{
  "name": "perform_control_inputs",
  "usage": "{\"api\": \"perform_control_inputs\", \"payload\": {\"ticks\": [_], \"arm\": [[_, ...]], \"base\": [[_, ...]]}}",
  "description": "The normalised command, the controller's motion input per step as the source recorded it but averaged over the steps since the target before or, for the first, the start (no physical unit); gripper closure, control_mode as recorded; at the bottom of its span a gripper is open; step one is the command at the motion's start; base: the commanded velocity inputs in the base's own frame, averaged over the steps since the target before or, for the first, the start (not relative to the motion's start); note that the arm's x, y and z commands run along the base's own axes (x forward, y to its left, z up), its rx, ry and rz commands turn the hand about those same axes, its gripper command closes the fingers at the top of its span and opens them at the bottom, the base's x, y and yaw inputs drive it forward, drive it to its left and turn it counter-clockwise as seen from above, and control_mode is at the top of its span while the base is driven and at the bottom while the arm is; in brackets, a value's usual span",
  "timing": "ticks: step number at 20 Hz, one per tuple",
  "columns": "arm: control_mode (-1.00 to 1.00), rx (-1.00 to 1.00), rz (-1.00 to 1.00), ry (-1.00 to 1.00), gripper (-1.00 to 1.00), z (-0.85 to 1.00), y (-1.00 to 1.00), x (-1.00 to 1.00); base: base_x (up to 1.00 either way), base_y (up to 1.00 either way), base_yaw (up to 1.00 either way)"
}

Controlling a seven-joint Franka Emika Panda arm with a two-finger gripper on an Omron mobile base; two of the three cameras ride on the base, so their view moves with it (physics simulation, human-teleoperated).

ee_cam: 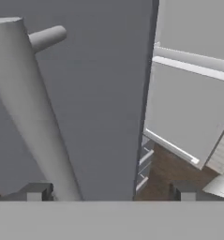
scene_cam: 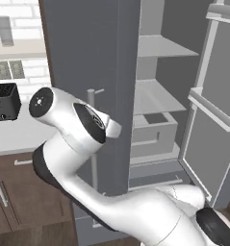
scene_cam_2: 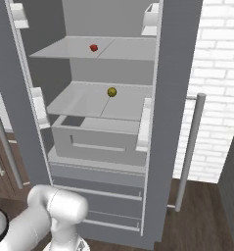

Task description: Take the strawberry from the fridge and place it on top of the pancake, located on the dining counter.

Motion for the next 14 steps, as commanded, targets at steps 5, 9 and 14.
{"api": "perform_control_inputs", "payload": {"ticks": [5,9,14], "arm": [[-1.00,0.22,0.11,0.09,-1.00,0.26,-0.46,-0.75],[-1.00,0.26,0.03,0.18,-1.00,0.04,-0.61,-0.14],[-1.00,0.51,0.01,0.16,-1.00,0.00,-0.93,0.11]], "base": [[0.00,0.00,0.00],[0.00,0.00,0.00],[0.00,0.00,0.00]]}}
